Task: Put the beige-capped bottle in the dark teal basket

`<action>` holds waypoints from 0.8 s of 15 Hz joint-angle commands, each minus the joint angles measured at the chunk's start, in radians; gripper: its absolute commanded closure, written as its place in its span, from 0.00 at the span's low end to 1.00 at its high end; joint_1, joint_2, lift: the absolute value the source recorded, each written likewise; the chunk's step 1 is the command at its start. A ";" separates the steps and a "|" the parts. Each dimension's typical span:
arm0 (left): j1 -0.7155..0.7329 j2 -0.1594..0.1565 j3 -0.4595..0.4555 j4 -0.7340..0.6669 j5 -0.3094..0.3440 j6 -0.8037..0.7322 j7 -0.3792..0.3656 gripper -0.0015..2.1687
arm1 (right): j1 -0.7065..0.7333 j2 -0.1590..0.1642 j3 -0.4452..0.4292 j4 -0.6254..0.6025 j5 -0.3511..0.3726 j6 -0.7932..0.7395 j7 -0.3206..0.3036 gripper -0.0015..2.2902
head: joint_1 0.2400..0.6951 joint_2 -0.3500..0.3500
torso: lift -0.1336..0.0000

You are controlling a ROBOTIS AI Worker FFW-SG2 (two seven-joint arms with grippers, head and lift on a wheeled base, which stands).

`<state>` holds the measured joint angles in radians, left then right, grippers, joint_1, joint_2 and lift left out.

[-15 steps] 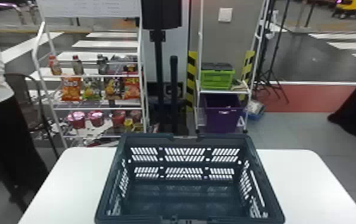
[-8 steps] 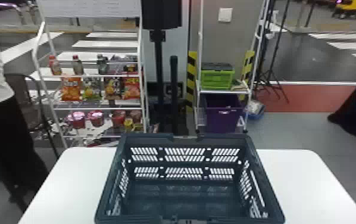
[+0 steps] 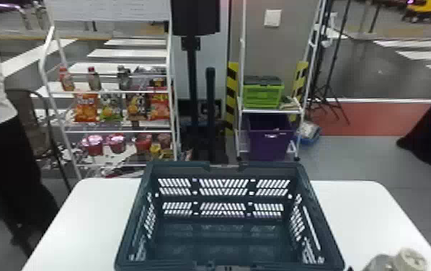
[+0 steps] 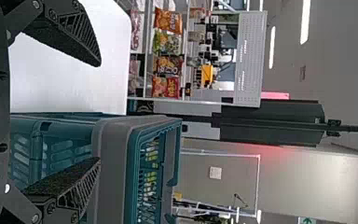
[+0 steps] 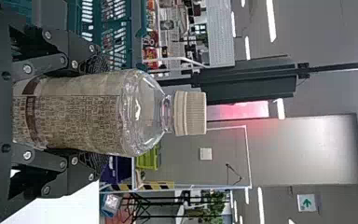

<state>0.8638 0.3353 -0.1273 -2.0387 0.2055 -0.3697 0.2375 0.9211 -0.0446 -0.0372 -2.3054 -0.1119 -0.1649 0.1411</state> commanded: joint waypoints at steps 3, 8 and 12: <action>0.006 0.004 0.006 -0.006 0.006 0.001 0.000 0.08 | -0.150 -0.014 -0.004 -0.152 0.031 0.410 0.000 0.97 | 0.57 0.50 | 1.00; 0.015 0.011 0.028 -0.011 0.018 0.001 -0.001 0.08 | -0.436 -0.021 0.094 -0.183 0.077 0.897 -0.009 0.97 | 0.57 0.50 | 1.00; 0.015 0.017 0.038 -0.009 0.034 0.001 -0.001 0.08 | -0.668 -0.026 0.195 -0.120 0.098 1.210 -0.038 0.97 | 0.57 0.50 | 1.00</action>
<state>0.8790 0.3494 -0.0930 -2.0507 0.2330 -0.3689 0.2359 0.3345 -0.0711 0.1246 -2.4587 -0.0187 0.9387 0.1069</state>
